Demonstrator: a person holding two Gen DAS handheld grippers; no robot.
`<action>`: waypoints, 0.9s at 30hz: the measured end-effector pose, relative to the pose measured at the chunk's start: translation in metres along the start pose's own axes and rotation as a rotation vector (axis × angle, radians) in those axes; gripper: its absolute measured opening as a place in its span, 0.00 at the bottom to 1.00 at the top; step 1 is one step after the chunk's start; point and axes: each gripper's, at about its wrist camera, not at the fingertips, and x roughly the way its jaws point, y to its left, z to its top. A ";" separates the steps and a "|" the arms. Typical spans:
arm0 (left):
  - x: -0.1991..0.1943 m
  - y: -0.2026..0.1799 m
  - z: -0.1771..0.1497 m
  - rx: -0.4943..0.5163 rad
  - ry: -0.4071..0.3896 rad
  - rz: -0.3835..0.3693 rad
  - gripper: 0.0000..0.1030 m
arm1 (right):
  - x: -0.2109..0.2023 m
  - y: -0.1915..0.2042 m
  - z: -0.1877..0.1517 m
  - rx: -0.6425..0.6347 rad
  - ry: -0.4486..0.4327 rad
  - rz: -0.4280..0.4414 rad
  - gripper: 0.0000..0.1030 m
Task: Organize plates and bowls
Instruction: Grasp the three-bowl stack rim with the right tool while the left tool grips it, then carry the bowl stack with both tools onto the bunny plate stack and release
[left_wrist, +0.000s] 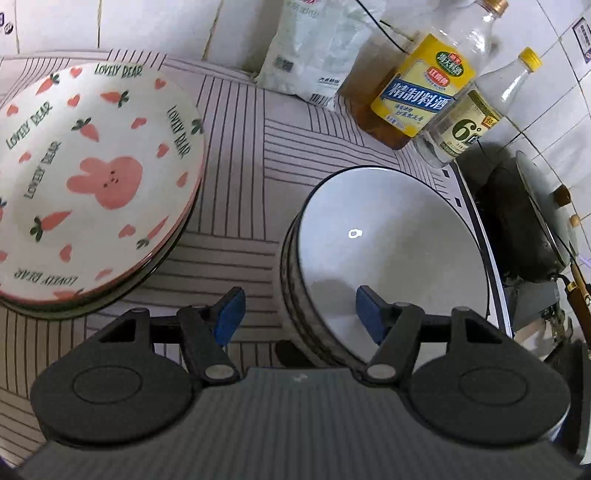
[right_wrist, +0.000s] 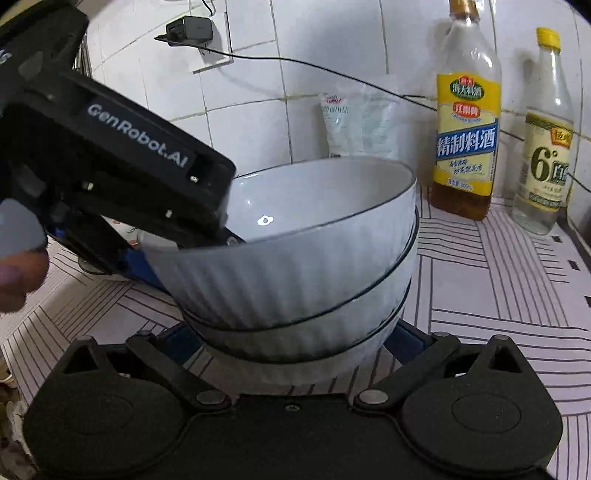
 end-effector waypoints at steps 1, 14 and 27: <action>0.001 -0.001 0.001 0.001 0.000 -0.006 0.61 | 0.001 0.000 0.001 -0.002 0.004 0.003 1.00; 0.000 -0.006 -0.001 0.017 -0.005 -0.020 0.50 | 0.002 -0.001 0.003 -0.007 0.013 0.027 1.00; -0.037 -0.008 0.005 0.049 0.051 -0.051 0.50 | -0.025 0.020 0.015 -0.013 -0.014 0.015 1.00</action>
